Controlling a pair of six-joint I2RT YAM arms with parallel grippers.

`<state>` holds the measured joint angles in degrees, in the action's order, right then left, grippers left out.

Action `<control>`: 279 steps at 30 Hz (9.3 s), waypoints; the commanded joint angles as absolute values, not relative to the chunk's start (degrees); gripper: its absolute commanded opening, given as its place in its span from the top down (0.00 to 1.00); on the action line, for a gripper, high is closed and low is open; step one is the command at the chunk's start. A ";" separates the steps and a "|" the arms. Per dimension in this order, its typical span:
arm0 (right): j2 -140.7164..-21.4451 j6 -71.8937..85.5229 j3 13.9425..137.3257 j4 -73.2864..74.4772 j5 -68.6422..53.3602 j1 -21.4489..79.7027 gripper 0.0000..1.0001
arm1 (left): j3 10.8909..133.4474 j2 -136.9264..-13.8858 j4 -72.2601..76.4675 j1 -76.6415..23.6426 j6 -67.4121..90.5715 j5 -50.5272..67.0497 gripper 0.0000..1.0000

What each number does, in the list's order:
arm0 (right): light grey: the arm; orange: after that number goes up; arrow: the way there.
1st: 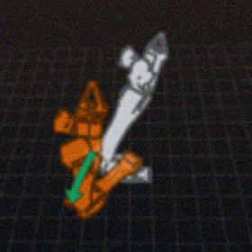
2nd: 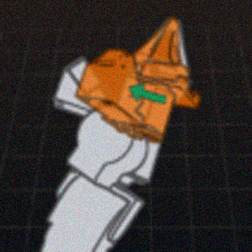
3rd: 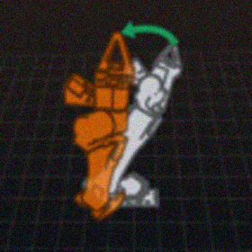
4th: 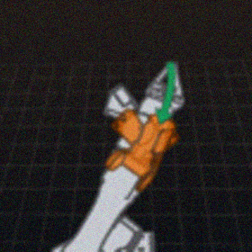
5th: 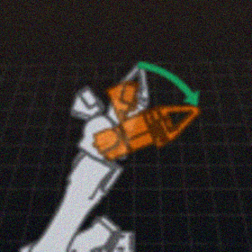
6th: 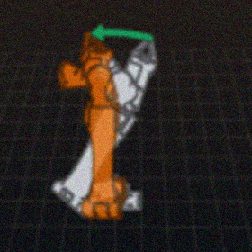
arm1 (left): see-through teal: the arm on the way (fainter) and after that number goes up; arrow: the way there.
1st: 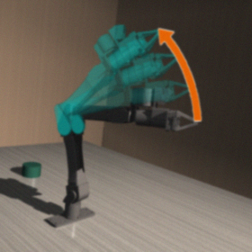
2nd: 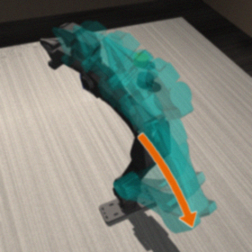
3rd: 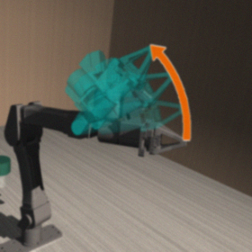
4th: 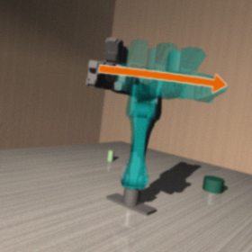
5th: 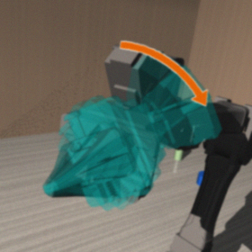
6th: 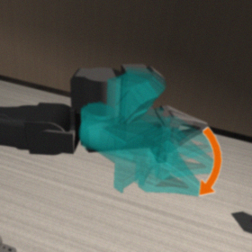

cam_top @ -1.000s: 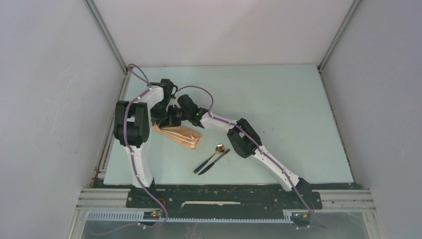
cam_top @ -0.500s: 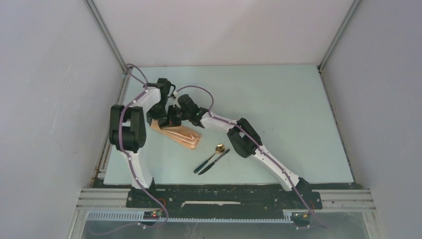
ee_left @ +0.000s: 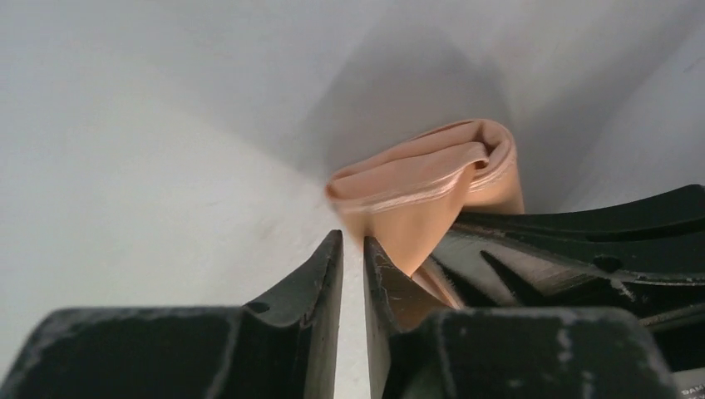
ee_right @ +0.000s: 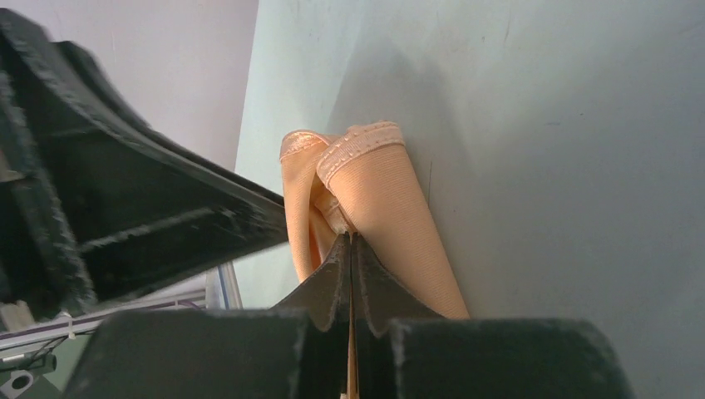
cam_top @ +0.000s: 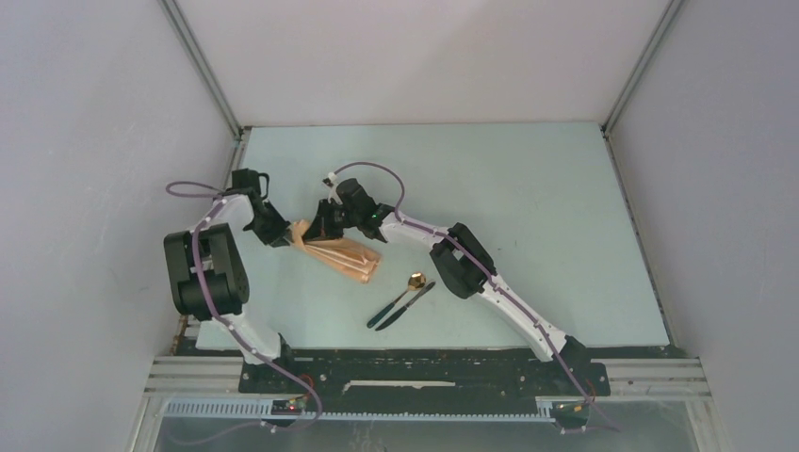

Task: Fold the napkin into a case and place the utensils inside
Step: Grasp the top corner of the smaller rectangle folded napkin from the folded napkin, then smooth out the smaller rectangle-folded napkin at the center of the board.

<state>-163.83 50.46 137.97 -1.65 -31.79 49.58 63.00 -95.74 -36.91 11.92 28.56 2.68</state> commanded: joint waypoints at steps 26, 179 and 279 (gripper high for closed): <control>-161.07 48.77 135.53 2.42 -30.10 49.66 0.96 | 61.63 -96.07 -26.64 11.08 34.71 12.79 0.83; -136.23 -21.98 124.60 40.70 3.22 60.86 1.00 | 66.09 -105.18 -30.06 11.34 29.99 15.21 0.73; -132.34 12.91 110.46 28.97 -18.50 54.41 0.80 | 39.91 -88.53 -7.57 4.83 47.85 25.99 1.00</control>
<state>-136.59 11.99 111.28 28.88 -17.50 54.37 39.88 -85.80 -10.52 4.84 49.74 25.65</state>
